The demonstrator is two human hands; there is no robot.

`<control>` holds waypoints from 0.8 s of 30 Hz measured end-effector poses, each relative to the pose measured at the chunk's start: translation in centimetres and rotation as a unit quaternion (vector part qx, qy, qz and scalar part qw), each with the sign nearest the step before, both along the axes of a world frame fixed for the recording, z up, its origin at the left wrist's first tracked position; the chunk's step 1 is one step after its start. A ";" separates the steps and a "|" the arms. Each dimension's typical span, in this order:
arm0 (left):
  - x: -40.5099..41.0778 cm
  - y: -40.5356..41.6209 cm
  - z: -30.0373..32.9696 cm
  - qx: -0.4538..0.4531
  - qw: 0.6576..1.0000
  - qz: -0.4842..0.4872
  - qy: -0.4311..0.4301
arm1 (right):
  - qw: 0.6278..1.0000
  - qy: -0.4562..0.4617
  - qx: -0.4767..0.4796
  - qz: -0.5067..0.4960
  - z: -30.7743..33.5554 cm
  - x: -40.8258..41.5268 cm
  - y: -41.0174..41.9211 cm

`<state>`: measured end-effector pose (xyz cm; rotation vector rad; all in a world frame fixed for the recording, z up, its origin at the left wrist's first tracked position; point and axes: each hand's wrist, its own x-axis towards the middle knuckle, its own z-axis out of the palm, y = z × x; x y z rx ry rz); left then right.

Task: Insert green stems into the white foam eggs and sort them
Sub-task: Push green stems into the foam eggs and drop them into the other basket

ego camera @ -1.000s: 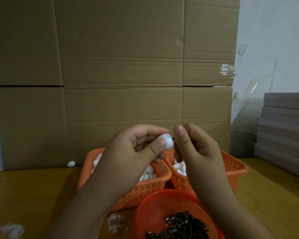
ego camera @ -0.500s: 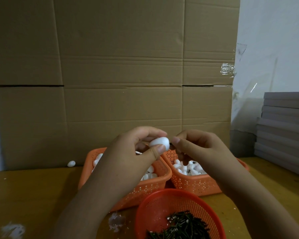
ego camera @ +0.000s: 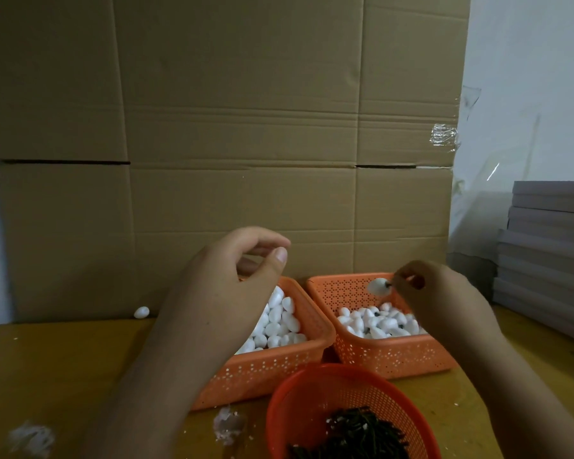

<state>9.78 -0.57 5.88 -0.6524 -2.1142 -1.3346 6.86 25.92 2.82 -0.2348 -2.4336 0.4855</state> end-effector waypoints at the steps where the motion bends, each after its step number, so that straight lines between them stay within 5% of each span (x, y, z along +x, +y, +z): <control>1: 0.0 0.0 0.0 0.001 1.000 -0.001 0.001 | 0.999 0.032 -0.013 0.001 0.0 0.0 0.0; 17: 0.8 -1.5 1.3 0.088 0.996 -0.008 0.028 | 0.966 -0.084 -0.001 0.243 -3.0 -0.3 -6.0; 21: 1.3 -2.5 1.8 0.163 0.985 -0.047 0.011 | 0.960 -0.093 -0.036 0.262 -2.6 -2.3 -8.1; 24: 1.4 -3.1 2.1 0.253 0.963 -0.088 -0.018 | 0.955 -0.169 0.033 0.241 -1.9 -5.8 -9.7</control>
